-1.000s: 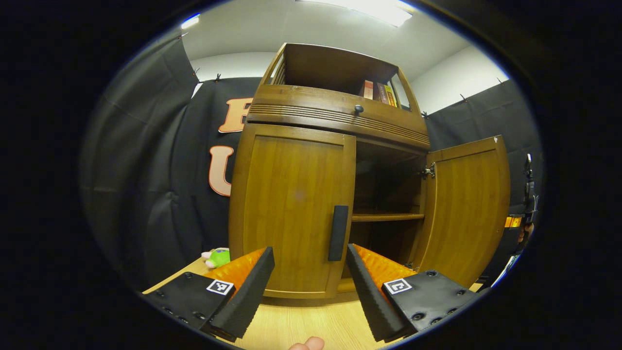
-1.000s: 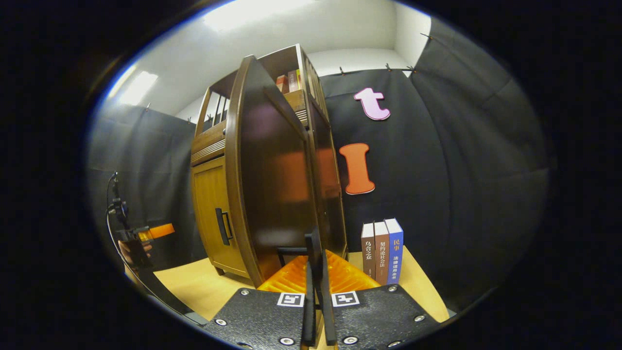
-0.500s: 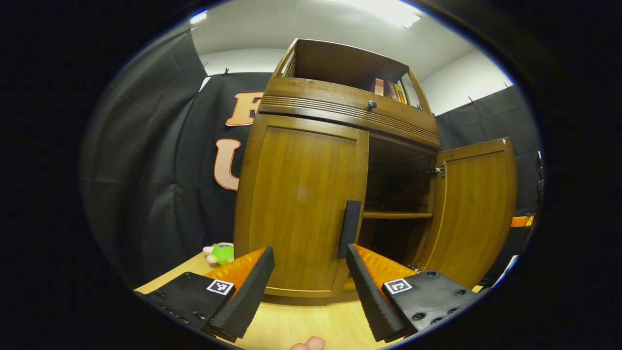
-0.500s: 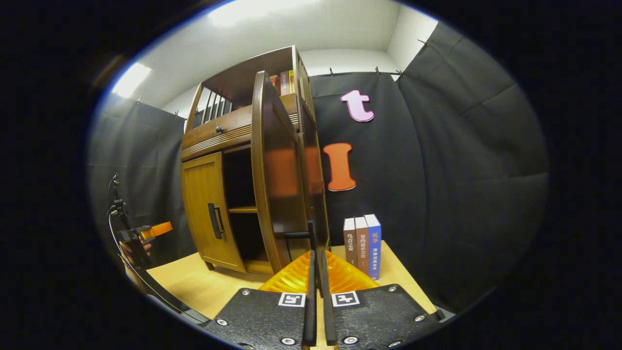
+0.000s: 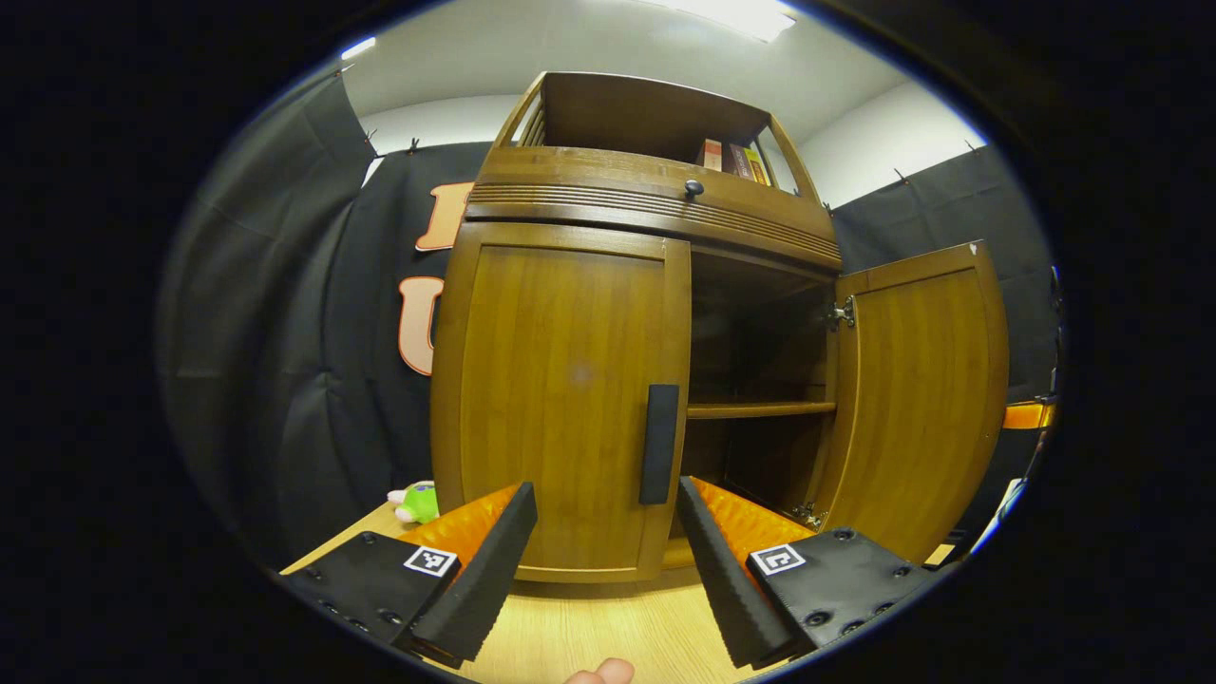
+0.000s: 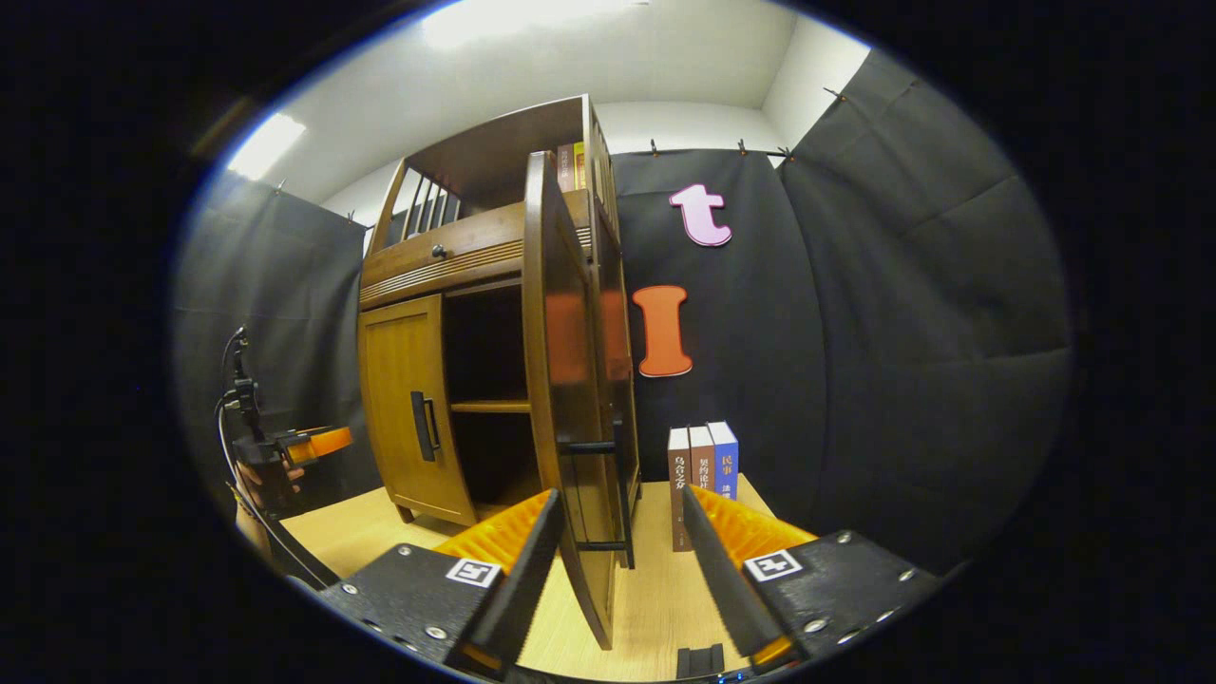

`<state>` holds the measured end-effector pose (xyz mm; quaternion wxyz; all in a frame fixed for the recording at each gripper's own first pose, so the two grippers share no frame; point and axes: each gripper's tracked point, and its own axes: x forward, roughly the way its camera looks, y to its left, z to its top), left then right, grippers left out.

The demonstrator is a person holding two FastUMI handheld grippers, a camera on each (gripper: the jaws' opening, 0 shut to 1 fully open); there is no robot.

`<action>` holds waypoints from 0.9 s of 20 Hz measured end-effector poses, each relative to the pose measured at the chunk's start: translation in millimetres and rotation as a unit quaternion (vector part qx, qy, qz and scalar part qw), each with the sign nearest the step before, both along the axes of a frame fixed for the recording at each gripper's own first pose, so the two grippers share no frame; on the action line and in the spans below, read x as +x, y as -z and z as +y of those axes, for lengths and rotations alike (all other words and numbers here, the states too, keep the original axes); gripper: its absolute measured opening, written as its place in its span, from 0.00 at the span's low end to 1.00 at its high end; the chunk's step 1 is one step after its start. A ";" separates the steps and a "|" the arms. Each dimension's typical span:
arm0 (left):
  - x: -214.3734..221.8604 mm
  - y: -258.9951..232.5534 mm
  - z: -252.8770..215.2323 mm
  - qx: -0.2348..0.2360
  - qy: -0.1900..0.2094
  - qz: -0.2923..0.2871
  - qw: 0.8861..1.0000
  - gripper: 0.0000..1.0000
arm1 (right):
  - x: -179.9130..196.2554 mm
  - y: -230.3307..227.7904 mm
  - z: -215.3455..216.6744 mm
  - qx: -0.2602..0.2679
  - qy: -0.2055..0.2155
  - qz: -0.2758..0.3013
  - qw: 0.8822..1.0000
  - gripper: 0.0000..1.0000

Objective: Open the right door of the double-door shoe cabinet with the right hand, and open the left door with the left hand.

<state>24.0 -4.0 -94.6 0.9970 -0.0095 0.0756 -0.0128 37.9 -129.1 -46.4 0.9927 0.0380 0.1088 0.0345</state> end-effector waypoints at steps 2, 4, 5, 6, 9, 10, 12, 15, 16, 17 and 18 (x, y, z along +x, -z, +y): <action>12.6 9.1 -3.6 -0.003 -0.001 0.007 1.000 0.93 | -4.5 -3.2 7.4 0.001 -0.001 -0.003 1.000 0.92; 30.1 16.2 -9.6 -0.004 0.001 0.017 1.000 0.94 | -9.9 -5.6 16.9 -0.002 -0.007 -0.009 1.000 0.92; 40.8 19.6 -12.9 -0.003 -0.001 0.022 1.000 0.95 | -11.8 -5.4 20.1 -0.006 -0.008 -0.012 1.000 0.92; 51.2 21.6 -17.3 -0.004 0.000 0.025 1.000 0.96 | -13.4 -4.8 24.9 -0.008 -0.009 -0.011 1.000 0.92; 80.4 28.0 -40.8 -0.014 0.020 0.037 0.999 0.93 | -14.3 -4.8 32.0 -0.010 -0.008 -0.011 1.000 0.92; 90.5 32.0 -45.7 -0.011 0.020 0.045 0.999 0.97 | -14.9 -7.1 30.6 -0.012 -0.006 -0.014 1.000 0.92; 114.8 35.0 -47.1 0.008 0.012 0.042 0.999 0.93 | -15.9 -10.0 27.5 -0.013 -0.002 -0.020 1.000 0.92; 145.0 40.4 -52.8 0.032 0.007 0.030 0.999 1.00 | -21.2 -8.9 23.3 -0.008 0.000 -0.016 1.000 0.92; 151.1 40.8 -51.7 0.033 0.003 0.025 0.999 1.00 | -23.2 -9.6 21.4 -0.009 0.001 -0.016 1.000 0.92; 156.4 40.0 -50.0 0.031 -0.001 0.018 0.999 0.98 | -25.5 -10.8 19.8 -0.011 0.003 -0.017 1.000 0.92; 160.0 38.8 -46.7 0.031 -0.004 0.013 0.999 0.96 | -26.3 -11.3 18.2 -0.012 0.004 -0.018 1.000 0.92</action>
